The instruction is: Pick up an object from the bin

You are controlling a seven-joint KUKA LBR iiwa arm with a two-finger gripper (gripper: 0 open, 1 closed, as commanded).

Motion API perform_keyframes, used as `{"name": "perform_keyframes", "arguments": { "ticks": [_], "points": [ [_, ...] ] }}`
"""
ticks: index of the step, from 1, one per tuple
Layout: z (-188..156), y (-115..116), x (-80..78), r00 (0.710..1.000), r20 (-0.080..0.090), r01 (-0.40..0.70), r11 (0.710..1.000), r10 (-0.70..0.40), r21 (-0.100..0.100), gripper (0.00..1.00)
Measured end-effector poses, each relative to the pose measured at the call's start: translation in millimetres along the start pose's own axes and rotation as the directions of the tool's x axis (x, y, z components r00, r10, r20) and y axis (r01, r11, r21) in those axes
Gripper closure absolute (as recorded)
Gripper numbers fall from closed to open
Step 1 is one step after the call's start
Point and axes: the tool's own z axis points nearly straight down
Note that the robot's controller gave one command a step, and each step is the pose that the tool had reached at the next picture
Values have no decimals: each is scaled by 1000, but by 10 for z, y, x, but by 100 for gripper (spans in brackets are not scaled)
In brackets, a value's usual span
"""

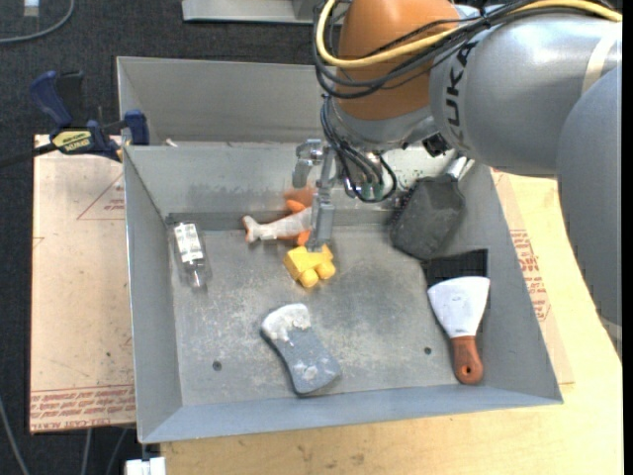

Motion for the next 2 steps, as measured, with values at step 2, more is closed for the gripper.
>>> {"name": "perform_keyframes", "arguments": {
  "ticks": [2],
  "points": [
    [-31,-6,11,1000,11,-2,1000,2,-1,0]
  ]
}}
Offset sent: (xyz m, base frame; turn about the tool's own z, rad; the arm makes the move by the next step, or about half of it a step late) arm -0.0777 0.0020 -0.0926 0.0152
